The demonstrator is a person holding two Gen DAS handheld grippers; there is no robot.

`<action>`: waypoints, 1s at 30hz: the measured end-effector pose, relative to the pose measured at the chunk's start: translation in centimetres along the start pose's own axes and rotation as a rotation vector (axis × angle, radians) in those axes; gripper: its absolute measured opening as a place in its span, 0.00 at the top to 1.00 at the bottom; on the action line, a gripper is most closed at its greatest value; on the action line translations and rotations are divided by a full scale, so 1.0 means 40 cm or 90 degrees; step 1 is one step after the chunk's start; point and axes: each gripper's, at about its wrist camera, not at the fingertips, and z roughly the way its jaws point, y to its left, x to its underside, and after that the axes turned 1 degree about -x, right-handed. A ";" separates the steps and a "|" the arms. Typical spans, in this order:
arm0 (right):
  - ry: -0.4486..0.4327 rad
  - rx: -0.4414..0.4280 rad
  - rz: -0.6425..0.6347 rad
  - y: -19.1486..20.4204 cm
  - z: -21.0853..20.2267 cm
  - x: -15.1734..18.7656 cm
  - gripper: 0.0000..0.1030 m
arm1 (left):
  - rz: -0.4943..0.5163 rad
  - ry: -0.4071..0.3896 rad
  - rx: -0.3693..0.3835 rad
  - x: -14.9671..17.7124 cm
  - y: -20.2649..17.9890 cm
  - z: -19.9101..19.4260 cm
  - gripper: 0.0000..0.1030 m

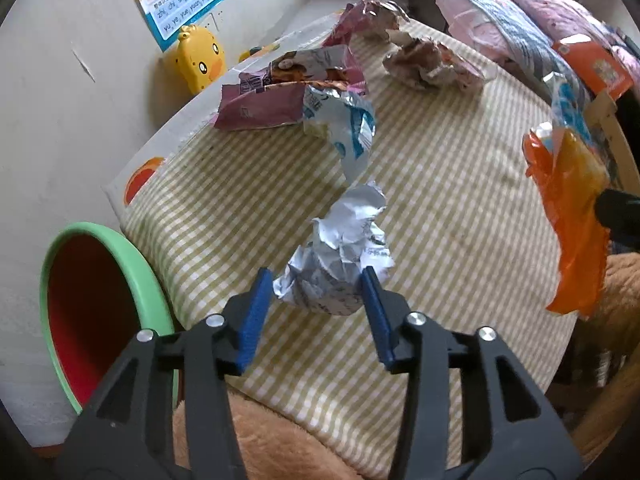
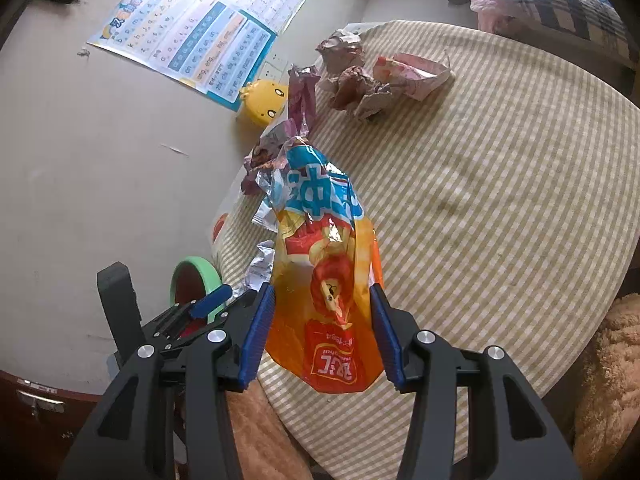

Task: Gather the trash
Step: 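Grasp the crumpled silver foil with the left tool while the right tool lowers the orange bag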

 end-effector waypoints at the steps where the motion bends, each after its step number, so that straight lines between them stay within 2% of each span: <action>1: 0.001 0.001 0.001 -0.001 0.002 0.000 0.55 | 0.001 0.001 0.003 -0.001 -0.001 0.002 0.53; 6: 0.007 0.004 0.008 -0.007 0.014 -0.001 0.55 | 0.042 0.003 -0.011 0.000 -0.028 0.021 0.42; 14: 0.015 0.000 0.010 -0.010 0.023 -0.001 0.54 | 0.080 0.002 -0.038 0.008 -0.057 0.042 0.40; 17: 0.020 -0.003 0.009 -0.010 0.027 0.000 0.54 | 0.065 -0.007 -0.036 0.004 -0.050 0.033 0.51; 21: 0.020 -0.003 0.011 -0.011 0.027 0.001 0.54 | 0.012 -0.021 -0.020 -0.001 -0.024 0.017 0.68; 24: 0.020 -0.003 0.011 -0.010 0.028 0.001 0.54 | -0.013 -0.033 -0.025 0.004 -0.012 0.006 0.72; 30: 0.016 -0.001 0.008 -0.010 0.026 0.002 0.55 | -0.050 -0.053 -0.008 0.031 0.004 -0.036 0.72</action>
